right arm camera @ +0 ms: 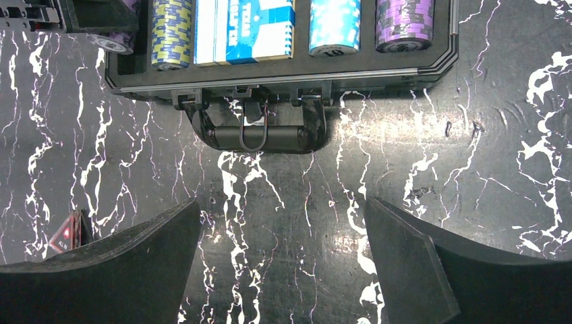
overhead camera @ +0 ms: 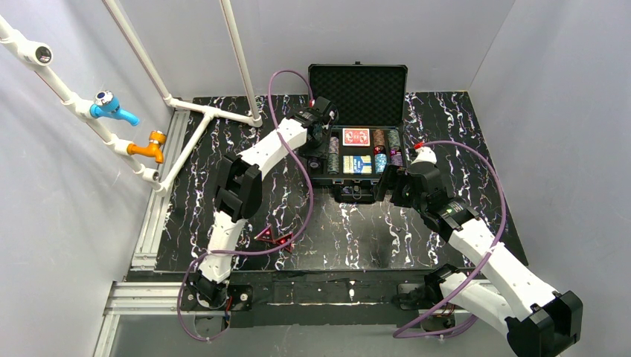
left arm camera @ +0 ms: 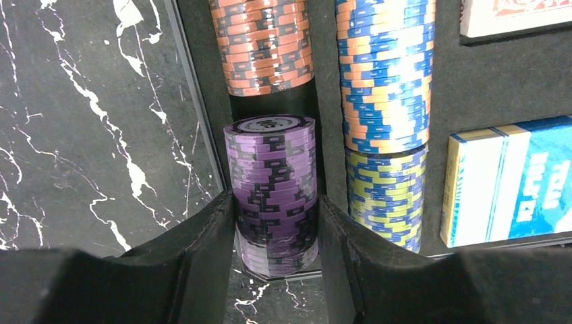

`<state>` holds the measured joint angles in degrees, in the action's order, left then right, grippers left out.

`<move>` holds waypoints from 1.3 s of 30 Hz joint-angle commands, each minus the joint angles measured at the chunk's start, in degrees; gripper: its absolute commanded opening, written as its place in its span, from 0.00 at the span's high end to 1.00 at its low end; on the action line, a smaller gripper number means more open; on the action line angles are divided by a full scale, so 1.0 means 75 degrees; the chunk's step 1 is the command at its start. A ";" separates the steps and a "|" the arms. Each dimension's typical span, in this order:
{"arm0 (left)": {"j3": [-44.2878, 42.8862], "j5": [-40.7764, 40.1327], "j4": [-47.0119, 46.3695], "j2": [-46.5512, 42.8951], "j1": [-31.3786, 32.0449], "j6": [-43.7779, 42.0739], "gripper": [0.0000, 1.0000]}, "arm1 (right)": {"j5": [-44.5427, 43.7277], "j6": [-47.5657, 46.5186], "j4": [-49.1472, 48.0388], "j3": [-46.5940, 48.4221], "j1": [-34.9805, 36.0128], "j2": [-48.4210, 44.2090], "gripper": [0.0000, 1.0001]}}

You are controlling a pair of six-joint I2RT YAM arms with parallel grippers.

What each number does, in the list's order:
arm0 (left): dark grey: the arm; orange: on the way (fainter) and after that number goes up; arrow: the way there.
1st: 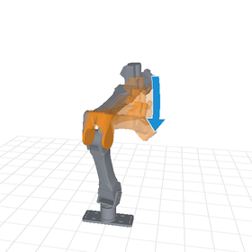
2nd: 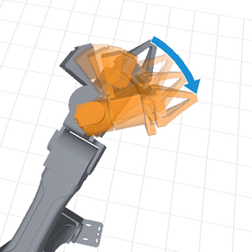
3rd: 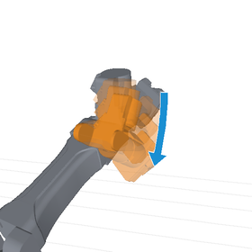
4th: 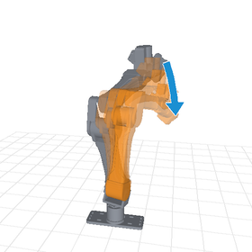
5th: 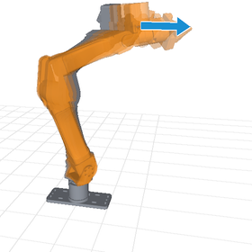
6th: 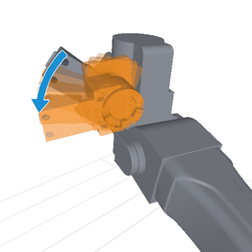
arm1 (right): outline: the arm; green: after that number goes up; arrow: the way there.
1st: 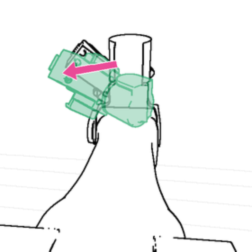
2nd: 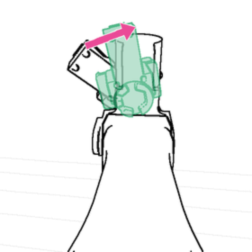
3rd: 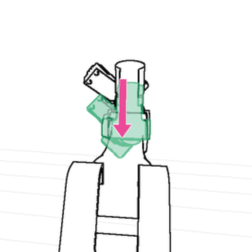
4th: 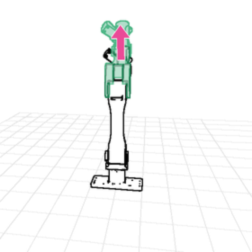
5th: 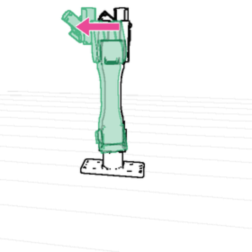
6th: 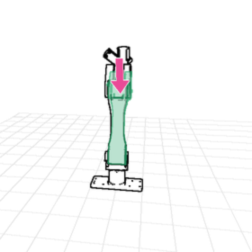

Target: Pack up texas hold em set

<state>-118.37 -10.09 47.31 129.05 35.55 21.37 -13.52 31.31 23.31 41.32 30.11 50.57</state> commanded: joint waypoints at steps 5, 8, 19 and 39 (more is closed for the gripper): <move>-0.0575 0.0164 0.0026 -0.0090 -0.0088 0.0327 0.99 | 0.0022 0.0035 -0.0354 -0.0095 -0.0017 -0.0147 0.02; -0.0624 0.0189 0.0009 -0.0075 -0.0099 0.0285 0.93 | 0.0014 0.0032 -0.0331 -0.0089 -0.0010 -0.0171 0.02; -0.0423 0.0131 0.0008 -0.0271 -0.0099 0.0240 0.28 | 0.0009 0.0047 -0.0267 -0.0050 -0.0015 -0.0183 0.02; 0.3682 0.0820 -0.2038 -0.3132 -0.0069 -0.0188 0.68 | 0.0321 0.0206 -0.0549 -0.0173 -0.0015 0.0043 0.02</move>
<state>-94.39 -7.40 37.28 108.12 35.05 21.02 -12.12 31.81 22.02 41.17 30.11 50.81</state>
